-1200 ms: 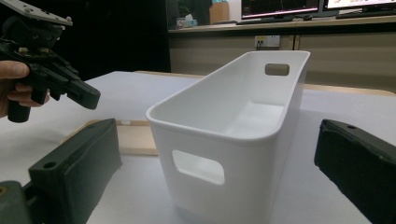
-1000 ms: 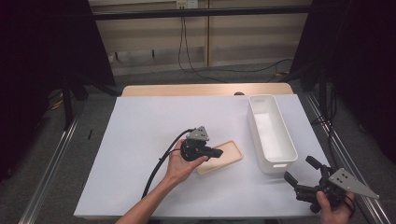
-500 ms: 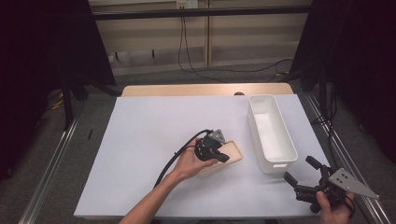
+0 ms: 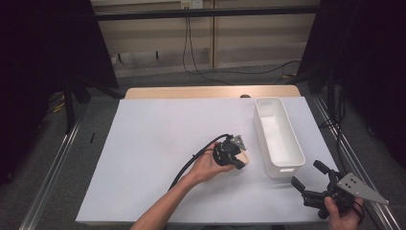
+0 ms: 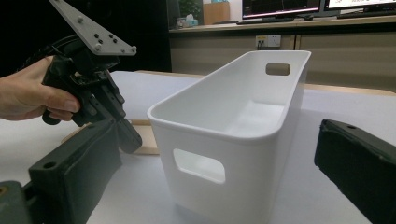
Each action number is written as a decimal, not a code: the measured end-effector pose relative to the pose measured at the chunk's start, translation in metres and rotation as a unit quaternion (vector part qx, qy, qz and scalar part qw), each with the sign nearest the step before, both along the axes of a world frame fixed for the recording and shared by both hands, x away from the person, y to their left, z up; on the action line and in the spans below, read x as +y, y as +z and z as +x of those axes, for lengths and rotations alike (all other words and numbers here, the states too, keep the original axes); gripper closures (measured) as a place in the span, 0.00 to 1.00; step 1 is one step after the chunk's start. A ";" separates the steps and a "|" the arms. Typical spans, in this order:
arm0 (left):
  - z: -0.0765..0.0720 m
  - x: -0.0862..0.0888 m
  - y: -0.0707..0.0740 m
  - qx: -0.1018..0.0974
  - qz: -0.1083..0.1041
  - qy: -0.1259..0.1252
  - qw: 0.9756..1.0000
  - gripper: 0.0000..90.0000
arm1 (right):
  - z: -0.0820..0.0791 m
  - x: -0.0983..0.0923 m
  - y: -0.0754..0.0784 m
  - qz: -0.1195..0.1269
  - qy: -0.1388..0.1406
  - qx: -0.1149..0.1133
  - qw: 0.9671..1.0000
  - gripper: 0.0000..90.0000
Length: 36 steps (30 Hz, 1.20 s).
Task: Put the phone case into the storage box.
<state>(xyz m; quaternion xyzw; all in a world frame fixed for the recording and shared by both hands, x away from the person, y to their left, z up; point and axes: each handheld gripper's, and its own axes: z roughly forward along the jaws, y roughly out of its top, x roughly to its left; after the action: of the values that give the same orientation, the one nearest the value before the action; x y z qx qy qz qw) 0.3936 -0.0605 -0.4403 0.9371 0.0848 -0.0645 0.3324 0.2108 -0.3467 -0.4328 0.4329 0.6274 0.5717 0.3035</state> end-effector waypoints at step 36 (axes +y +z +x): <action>0.022 0.003 -0.008 -0.004 0.005 0.038 0.999 1.00 | -0.001 0.000 0.000 0.000 0.002 0.001 1.000 0.00</action>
<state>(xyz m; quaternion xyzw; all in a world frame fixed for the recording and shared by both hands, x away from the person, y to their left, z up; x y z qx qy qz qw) 0.4157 -0.0572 -0.4479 0.9351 0.1196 -0.0474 0.3302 0.2099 -0.3469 -0.4330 0.4326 0.6287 0.5714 0.3019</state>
